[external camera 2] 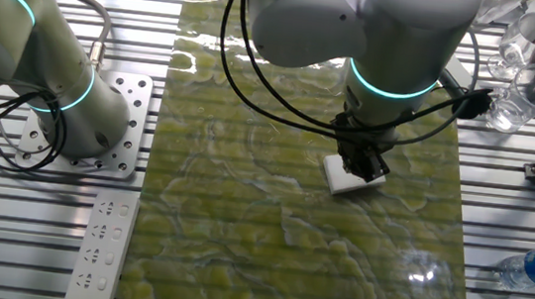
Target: Clean the tabletop with a sponge
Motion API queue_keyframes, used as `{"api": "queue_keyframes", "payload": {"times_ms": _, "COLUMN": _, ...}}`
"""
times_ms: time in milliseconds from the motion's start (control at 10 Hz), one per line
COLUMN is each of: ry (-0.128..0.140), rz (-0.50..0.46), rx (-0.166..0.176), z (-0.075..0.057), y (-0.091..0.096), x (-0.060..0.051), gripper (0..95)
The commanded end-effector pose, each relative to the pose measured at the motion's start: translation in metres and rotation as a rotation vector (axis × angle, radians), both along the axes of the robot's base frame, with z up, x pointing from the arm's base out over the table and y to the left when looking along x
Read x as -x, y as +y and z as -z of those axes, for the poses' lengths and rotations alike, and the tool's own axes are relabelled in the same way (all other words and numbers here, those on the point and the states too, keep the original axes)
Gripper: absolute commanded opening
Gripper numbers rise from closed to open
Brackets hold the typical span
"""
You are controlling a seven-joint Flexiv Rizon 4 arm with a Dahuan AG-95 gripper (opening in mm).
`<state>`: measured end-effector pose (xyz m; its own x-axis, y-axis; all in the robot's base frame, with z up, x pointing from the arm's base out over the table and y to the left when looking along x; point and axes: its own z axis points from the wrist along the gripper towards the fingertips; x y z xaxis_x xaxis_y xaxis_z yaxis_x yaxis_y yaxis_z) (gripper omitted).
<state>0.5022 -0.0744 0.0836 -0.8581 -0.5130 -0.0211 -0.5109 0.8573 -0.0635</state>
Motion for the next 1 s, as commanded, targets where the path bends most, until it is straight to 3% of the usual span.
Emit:
{"api": "queue_keyframes", "payload": {"times_ms": 100, "ry": -0.002, "rz": 0.028, "rx": -0.002, "z": -0.0011, "y": -0.0008, "x": 0.0005, "gripper": 0.0}}
{"api": "queue_keyframes", "payload": {"times_ms": 1000, "ry": -0.007, "rz": 0.030, "rx": -0.014, "z": -0.0026, "y": -0.0011, "x": 0.0010, "gripper": 0.0}}
